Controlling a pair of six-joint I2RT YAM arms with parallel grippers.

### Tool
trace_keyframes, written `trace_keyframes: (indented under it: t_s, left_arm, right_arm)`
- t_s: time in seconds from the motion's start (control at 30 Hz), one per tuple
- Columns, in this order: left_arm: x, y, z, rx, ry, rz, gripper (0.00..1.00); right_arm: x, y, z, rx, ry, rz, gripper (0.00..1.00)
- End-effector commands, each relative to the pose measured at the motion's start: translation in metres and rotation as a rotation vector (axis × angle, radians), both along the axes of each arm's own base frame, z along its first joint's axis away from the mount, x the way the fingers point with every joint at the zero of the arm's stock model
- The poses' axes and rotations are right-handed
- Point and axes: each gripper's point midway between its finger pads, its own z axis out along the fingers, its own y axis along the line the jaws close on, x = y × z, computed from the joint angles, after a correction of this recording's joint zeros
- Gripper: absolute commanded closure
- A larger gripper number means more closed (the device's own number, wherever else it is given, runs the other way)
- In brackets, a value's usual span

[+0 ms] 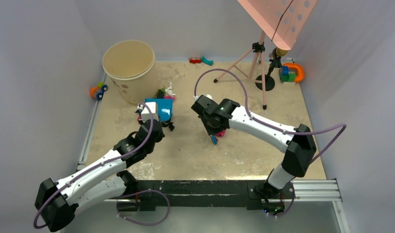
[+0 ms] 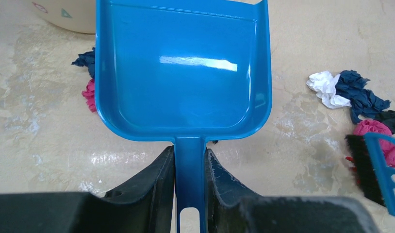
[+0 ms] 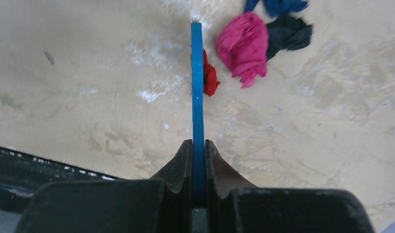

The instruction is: Sweep away the paper scraps from the table

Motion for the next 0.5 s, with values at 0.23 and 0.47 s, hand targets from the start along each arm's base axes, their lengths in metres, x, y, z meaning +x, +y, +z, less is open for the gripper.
trace_keyframes:
  t_s: [0.23, 0.47]
  left_arm:
    - [0.003, -0.001, 0.001, -0.070, -0.031, 0.044, 1.00]
    - [0.003, -0.028, -0.002, -0.050, -0.006, -0.122, 1.00]
  right_arm:
    - [0.043, -0.036, 0.100, 0.077, -0.295, -0.134, 1.00]
    - [0.059, -0.097, 0.092, -0.110, -0.315, -0.300, 1.00]
